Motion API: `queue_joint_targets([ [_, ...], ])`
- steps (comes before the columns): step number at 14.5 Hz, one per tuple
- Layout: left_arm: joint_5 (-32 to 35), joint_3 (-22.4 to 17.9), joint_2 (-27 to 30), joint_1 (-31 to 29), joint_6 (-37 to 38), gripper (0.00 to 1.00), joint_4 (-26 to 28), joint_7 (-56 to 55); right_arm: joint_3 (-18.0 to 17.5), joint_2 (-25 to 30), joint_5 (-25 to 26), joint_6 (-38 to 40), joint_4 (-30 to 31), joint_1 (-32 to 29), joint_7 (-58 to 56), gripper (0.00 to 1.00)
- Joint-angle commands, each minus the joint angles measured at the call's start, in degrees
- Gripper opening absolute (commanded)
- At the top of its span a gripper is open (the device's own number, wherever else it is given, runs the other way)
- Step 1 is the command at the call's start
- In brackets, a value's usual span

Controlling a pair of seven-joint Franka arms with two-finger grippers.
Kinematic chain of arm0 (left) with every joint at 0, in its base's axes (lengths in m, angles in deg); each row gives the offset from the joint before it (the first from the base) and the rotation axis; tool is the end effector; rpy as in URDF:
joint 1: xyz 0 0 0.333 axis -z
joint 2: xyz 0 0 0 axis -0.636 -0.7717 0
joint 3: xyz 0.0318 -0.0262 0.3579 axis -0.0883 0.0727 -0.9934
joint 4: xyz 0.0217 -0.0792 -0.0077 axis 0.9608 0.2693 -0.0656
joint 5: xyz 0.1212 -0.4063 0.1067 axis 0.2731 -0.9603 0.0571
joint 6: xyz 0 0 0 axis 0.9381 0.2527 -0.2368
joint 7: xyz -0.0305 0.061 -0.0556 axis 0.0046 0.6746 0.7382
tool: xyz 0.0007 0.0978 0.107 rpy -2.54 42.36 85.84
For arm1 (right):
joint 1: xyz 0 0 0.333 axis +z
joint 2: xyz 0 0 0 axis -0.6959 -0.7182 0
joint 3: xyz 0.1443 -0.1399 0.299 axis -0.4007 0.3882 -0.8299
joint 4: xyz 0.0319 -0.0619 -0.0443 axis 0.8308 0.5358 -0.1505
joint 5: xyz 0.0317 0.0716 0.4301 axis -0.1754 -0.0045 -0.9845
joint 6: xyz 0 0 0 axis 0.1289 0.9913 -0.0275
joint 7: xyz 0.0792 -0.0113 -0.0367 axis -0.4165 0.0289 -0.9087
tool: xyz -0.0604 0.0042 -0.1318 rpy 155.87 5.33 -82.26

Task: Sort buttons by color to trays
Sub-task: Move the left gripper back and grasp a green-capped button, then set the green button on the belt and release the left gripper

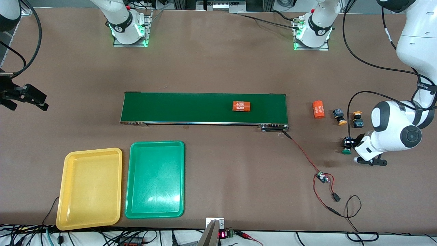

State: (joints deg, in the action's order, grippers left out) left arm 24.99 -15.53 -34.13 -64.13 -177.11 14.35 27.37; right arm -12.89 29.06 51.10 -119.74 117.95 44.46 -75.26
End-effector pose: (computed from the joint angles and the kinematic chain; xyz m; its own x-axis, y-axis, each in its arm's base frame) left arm 0.7094 0.1002 0.1608 0.9836 -0.0908 -0.1557 -0.0854 -0.9955 0.0412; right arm 0.6588 -0.0286 0.6014 0.9850 -0.0024 0.1723 -0.0074 -0.9996 0.0284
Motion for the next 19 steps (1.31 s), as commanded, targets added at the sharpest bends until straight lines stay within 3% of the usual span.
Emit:
queue_joint_targets([
  [1,1.0,6.1,5.7,-0.1,9.1,0.18,0.4,-0.4,0.0,-0.2,0.2,-1.0,0.1,-0.2,0.1,1.00],
  [4,0.3,14.9,7.6,-0.2,18.0,0.19,0.5,-4.6,0.0,-0.1,0.2,-0.4,0.2,0.1,0.2,1.00],
  [6,0.3,21.0,7.6,-0.2,20.7,0.19,1.1,-13.5,-0.1,0.0,0.2,-0.7,0.2,0.2,0.2,1.00],
  [10,0.3,31.1,6.6,0.2,20.1,0.19,5.7,-28.3,-0.2,0.0,0.0,-1.2,0.0,-0.1,0.3,1.00],
  [13,0.4,34.9,6.8,0.6,14.2,0.19,11.9,-36.5,0.1,0.1,0.0,-0.7,0.1,-0.2,0.3,1.00],
  [17,0.6,34.8,6.5,0.9,3.4,0.23,18.7,-40.9,0.1,-0.2,0.0,-0.4,0.3,0.1,0.4,1.00],
  [18,0.6,34.8,6.5,0.8,3.4,0.31,18.6,-41.4,0.1,-0.6,0.0,-0.5,0.3,0.0,0.5,1.00],
  [19,0.6,34.8,6.5,0.7,3.4,0.47,18.4,-41.8,0.1,-0.9,0.0,-0.5,0.3,-0.1,0.5,1.00],
])
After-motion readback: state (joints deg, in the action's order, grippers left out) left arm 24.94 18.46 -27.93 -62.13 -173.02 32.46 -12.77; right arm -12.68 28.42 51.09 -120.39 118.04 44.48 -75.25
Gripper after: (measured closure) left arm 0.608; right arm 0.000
